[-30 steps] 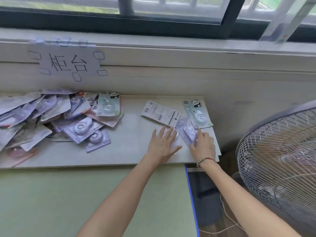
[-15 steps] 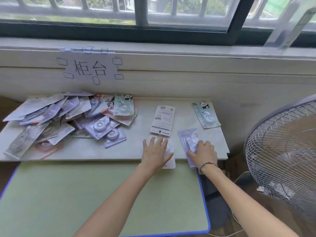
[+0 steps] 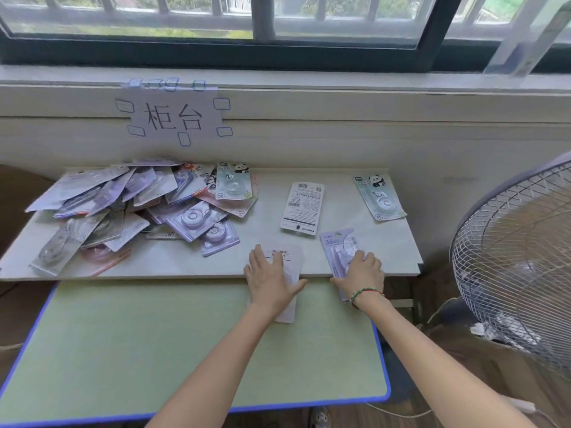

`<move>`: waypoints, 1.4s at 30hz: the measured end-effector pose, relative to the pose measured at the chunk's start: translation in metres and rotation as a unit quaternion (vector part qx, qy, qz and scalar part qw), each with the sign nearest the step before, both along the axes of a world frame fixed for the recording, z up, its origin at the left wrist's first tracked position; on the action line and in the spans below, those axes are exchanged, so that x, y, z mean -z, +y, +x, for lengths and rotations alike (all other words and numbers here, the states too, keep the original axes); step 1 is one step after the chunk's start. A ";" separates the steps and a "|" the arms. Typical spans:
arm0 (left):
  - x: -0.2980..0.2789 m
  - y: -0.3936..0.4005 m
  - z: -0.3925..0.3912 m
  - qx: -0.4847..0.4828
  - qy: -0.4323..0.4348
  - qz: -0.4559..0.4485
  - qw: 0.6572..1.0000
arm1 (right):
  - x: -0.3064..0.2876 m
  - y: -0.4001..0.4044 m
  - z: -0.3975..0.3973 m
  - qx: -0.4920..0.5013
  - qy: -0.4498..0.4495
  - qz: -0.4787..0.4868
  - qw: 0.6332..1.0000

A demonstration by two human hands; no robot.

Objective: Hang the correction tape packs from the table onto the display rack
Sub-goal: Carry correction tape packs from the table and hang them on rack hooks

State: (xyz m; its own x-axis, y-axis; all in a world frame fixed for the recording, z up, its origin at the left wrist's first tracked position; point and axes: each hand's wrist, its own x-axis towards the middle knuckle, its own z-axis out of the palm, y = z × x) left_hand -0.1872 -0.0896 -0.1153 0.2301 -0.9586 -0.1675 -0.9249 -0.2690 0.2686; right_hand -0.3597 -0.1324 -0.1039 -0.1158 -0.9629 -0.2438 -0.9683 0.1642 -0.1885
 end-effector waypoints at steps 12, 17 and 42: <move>-0.004 0.020 -0.006 -0.029 0.011 0.060 0.998 | 0.002 0.037 0.013 0.041 -0.055 -0.045 0.997; -0.003 0.031 -0.003 -0.026 0.075 0.000 0.997 | -0.004 0.056 0.006 0.082 -0.083 -0.055 0.992; -0.082 0.242 -0.204 0.128 0.289 -0.128 0.940 | -0.083 0.351 -0.186 0.333 -0.114 -0.227 0.908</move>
State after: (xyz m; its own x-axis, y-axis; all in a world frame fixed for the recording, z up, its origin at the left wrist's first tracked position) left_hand -0.3916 0.1522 -0.0332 -0.0728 -0.9961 0.0499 -0.6297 0.0847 0.7722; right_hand -0.5458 0.2186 -0.0209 -0.7062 -0.7045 0.0701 -0.6094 0.5546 -0.5666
